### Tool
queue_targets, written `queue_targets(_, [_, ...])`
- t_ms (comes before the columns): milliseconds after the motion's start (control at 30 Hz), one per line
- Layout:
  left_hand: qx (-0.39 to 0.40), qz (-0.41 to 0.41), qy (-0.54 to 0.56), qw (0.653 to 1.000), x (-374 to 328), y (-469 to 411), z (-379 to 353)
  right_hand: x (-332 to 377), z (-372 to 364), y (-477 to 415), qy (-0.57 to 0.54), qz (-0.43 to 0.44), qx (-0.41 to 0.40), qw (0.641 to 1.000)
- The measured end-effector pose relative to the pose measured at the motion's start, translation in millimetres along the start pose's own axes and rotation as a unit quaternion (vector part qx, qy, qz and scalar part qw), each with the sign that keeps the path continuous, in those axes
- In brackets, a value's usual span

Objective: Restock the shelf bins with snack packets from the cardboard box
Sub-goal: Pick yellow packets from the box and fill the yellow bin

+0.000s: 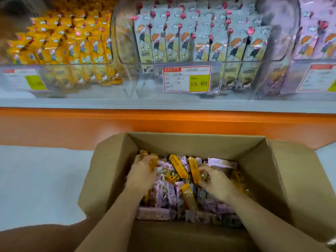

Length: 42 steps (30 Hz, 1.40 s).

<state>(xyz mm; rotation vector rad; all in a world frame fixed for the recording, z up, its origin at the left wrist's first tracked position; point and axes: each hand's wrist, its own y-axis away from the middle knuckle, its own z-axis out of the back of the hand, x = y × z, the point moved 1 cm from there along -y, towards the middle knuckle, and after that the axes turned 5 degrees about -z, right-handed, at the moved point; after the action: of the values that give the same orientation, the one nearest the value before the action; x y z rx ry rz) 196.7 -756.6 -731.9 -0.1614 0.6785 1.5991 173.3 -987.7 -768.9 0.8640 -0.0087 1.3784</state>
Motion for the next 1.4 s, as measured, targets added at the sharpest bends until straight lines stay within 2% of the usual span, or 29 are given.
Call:
queue_targets(133, [-0.006, 0.013, -0.040, 0.999, -2, -5, -10, 1, -18, -16, -0.008, -0.012, 0.065, 0.998])
queue_targets(233, [-0.027, 0.047, -0.028, 0.998, -1, -10, -10, 1, -28, -27, -0.034, -0.014, 0.091, 0.995])
queue_targets(367, [-0.028, 0.070, 0.016, 0.997, 12, -27, -7, 10, -35, -39, -0.068, -0.024, 0.045, 0.996])
queue_targets(467, [0.016, 0.086, 0.011, 0.996, 13, -34, -8, 17, -38, -43, -0.087, -0.043, 0.002, 0.995])
queue_targets(533, [0.030, 0.077, -0.015, 0.996, 8, -36, -8, 17, -40, -46, -0.159, -0.047, -0.019, 0.986])
queue_targets(633, [0.009, 0.027, -0.034, 0.999, 0, -40, -8, 16, -39, -49, -0.288, -0.079, -0.040, 0.953])
queue_targets(800, [0.053, -0.061, -0.077, 0.994, -13, -45, -27, 17, -43, -55, -0.313, -0.098, -0.012, 0.945])
queue_targets(933, [0.092, -0.051, -0.011, 0.994, -12, -46, -39, 21, -50, -54, -0.307, -0.087, -0.016, 0.947])
queue_targets(1033, [0.131, -0.068, -0.133, 0.980, -11, -43, -45, 24, -50, -52, -0.293, -0.089, -0.014, 0.952])
queue_targets(1067, [0.133, -0.076, -0.184, 0.971, -9, -42, -45, 24, -49, -52, -0.289, -0.090, -0.011, 0.953])
queue_targets(1133, [0.118, -0.074, -0.219, 0.966, -8, -40, -43, 23, -46, -49, -0.280, -0.086, -0.009, 0.956])
queue_targets(1267, [0.083, -0.070, -0.156, 0.982, -19, -32, -32, 21, -29, -38, -0.253, -0.077, -0.008, 0.964])
queue_targets(1400, [0.063, -0.034, -0.020, 0.997, -33, -19, -13, 29, -3, -20, -0.253, -0.055, -0.029, 0.966])
